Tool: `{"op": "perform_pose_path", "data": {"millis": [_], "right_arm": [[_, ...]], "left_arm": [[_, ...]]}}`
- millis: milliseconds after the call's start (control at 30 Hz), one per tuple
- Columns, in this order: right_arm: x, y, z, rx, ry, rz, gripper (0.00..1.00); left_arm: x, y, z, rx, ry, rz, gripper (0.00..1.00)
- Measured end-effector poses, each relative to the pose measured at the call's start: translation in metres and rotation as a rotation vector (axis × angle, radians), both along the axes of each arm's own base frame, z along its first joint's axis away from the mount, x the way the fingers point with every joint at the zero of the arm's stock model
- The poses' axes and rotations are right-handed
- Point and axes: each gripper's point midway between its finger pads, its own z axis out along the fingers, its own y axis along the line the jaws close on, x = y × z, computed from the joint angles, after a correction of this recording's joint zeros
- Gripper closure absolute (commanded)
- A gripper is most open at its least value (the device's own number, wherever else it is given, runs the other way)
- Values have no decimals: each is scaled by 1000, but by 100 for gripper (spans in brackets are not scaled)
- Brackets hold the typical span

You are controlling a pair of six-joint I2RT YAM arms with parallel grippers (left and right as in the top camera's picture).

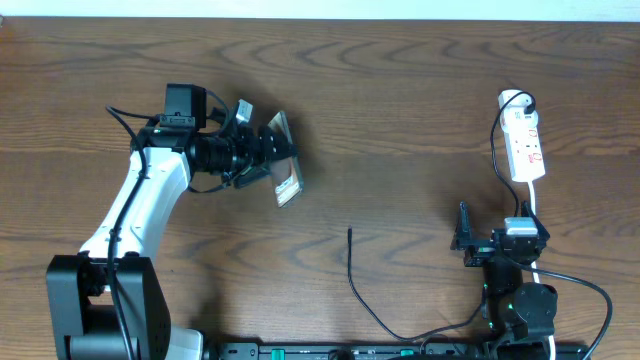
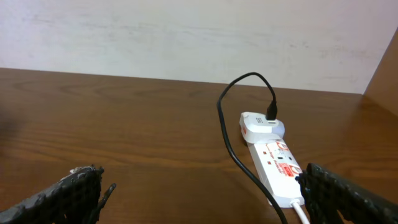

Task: Plug charger to phone and switch on socket
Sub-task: 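Lift the phone with the left gripper and raise it upright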

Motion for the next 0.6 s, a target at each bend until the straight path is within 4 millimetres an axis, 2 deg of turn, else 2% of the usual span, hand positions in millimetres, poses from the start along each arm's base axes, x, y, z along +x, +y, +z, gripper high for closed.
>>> {"op": "perform_pose_path", "data": {"millis": [333,600], "right_arm": [[0,0,0,0,0,0,1],[0,0,0,0,0,0,1]], "left_arm": [[6,-26,54,-367,282,99,93],[10,-30,73,-482,490,166,92]]}}
